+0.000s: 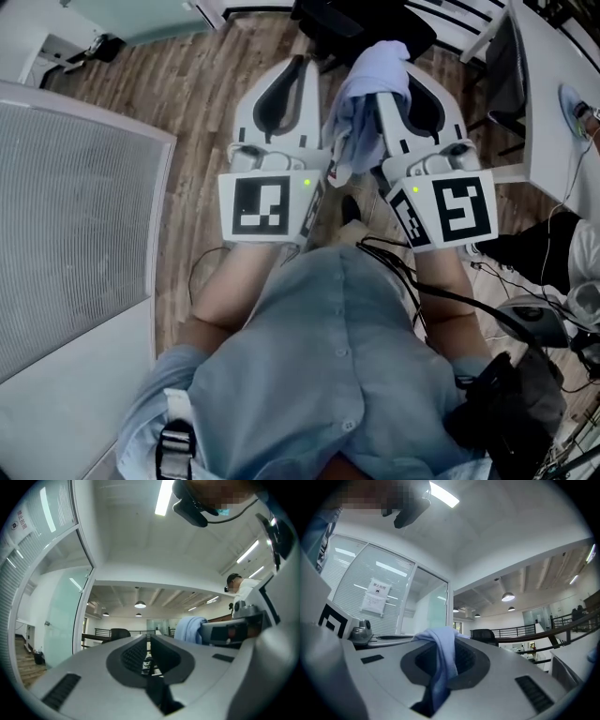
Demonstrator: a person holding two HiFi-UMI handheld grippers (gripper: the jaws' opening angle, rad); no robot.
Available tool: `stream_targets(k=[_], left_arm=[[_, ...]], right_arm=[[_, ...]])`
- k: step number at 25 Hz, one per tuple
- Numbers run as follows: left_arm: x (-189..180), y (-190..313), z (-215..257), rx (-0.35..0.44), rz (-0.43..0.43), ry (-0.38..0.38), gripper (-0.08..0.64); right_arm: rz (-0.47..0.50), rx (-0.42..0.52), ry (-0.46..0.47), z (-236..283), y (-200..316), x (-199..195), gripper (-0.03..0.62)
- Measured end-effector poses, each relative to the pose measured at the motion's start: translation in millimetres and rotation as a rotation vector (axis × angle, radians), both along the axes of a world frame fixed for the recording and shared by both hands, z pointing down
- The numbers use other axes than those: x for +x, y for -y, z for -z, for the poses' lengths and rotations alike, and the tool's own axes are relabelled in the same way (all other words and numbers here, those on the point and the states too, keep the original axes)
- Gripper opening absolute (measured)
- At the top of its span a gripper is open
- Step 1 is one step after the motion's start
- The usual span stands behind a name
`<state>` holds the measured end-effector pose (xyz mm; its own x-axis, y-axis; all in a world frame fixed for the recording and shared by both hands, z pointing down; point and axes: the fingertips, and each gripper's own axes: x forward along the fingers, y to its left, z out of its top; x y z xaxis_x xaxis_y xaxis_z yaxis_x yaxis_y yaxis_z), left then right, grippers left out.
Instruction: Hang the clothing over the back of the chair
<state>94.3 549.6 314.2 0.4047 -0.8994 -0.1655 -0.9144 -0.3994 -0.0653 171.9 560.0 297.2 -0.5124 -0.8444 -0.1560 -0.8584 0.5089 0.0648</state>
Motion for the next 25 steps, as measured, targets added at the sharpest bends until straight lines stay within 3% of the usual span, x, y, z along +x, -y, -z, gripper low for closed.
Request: stream_targets(k=[16,25], left_arm=[[59.1,177.1,31.5,-0.043,0.111,0.009,0.026],[11.4,259.6,19.9,-0.083,0.111,-0.044,0.026]], right_arm=[[0.124,-0.01,0.014,42.3,194.6,55.9,0.034],[0.144,-0.046,0.013,25.2,274.0,1.1,0.034]])
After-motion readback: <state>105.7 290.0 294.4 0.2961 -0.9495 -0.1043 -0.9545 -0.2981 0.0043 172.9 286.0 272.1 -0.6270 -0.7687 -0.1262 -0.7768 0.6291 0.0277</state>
